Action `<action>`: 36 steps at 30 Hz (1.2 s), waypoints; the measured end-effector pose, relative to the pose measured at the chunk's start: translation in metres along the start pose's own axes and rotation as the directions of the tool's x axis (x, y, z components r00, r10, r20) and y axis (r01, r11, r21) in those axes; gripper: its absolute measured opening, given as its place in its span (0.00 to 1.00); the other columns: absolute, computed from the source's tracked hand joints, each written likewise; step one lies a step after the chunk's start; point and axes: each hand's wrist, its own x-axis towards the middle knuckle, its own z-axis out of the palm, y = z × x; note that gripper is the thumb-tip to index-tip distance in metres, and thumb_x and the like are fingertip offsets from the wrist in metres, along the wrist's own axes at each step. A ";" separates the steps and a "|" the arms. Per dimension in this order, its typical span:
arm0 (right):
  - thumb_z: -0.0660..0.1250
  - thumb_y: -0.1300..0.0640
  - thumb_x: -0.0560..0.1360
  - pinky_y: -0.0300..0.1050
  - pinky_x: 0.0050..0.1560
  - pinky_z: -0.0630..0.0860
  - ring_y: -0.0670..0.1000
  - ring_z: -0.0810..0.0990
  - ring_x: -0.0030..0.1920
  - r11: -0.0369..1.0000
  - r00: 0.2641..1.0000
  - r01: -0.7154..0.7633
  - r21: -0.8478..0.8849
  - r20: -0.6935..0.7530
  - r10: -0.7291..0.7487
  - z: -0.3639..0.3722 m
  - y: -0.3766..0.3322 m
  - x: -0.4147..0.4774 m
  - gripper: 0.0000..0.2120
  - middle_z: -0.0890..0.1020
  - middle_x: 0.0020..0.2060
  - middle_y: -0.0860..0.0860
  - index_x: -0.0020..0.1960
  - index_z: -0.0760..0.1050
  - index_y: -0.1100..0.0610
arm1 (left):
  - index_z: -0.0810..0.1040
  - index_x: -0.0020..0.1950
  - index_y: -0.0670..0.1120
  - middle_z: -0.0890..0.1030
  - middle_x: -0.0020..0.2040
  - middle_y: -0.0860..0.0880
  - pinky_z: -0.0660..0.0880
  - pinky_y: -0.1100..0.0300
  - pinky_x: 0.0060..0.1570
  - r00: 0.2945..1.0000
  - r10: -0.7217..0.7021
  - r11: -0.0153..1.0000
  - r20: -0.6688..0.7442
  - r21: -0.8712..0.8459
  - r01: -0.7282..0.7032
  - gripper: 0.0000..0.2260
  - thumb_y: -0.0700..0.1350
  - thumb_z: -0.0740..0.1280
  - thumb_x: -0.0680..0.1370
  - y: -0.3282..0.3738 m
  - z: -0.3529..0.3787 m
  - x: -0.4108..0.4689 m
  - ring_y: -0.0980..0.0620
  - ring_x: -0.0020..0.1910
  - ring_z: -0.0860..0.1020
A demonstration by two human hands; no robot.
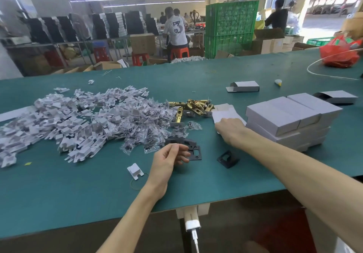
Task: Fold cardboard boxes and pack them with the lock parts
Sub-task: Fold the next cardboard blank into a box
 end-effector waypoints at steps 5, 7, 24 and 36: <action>0.61 0.71 0.75 0.48 0.38 0.67 0.59 0.80 0.48 0.995 0.972 -0.027 0.094 -0.231 0.049 -0.019 0.006 -0.017 0.13 0.81 0.49 0.57 0.56 0.75 0.61 | 0.83 0.55 0.38 0.86 0.44 0.45 0.77 0.62 0.43 1.000 -0.012 1.000 0.007 -0.006 0.012 0.14 0.43 0.59 0.87 0.001 0.000 0.000 0.51 0.40 0.83; 0.59 0.73 0.74 0.48 0.38 0.68 0.58 0.77 0.42 0.987 0.919 -0.041 0.156 -0.381 0.099 -0.034 0.009 -0.027 0.12 0.81 0.44 0.57 0.51 0.74 0.61 | 0.83 0.55 0.37 0.86 0.44 0.44 0.77 0.62 0.43 1.000 -0.016 1.000 0.005 -0.012 0.016 0.14 0.42 0.59 0.87 0.002 0.000 -0.001 0.51 0.40 0.83; 0.65 0.71 0.76 0.45 0.34 0.83 0.51 0.86 0.44 -0.243 0.872 0.205 0.948 -0.064 0.485 -0.035 -0.027 -0.091 0.12 0.85 0.49 0.56 0.54 0.76 0.57 | 0.87 0.57 0.44 0.87 0.57 0.41 0.83 0.59 0.48 0.999 -0.048 0.958 0.026 -0.283 0.053 0.19 0.58 0.66 0.81 0.013 -0.002 -0.007 0.42 0.53 0.87; 0.75 0.69 0.71 0.39 0.42 0.82 0.50 0.82 0.55 -0.381 0.930 0.076 0.921 0.073 0.361 0.002 -0.045 -0.097 0.29 0.82 0.56 0.52 0.67 0.70 0.54 | 0.85 0.50 0.43 0.87 0.47 0.42 0.82 0.54 0.51 0.998 -0.061 0.945 -0.022 -0.322 0.050 0.13 0.52 0.73 0.75 0.009 -0.008 -0.005 0.48 0.43 0.86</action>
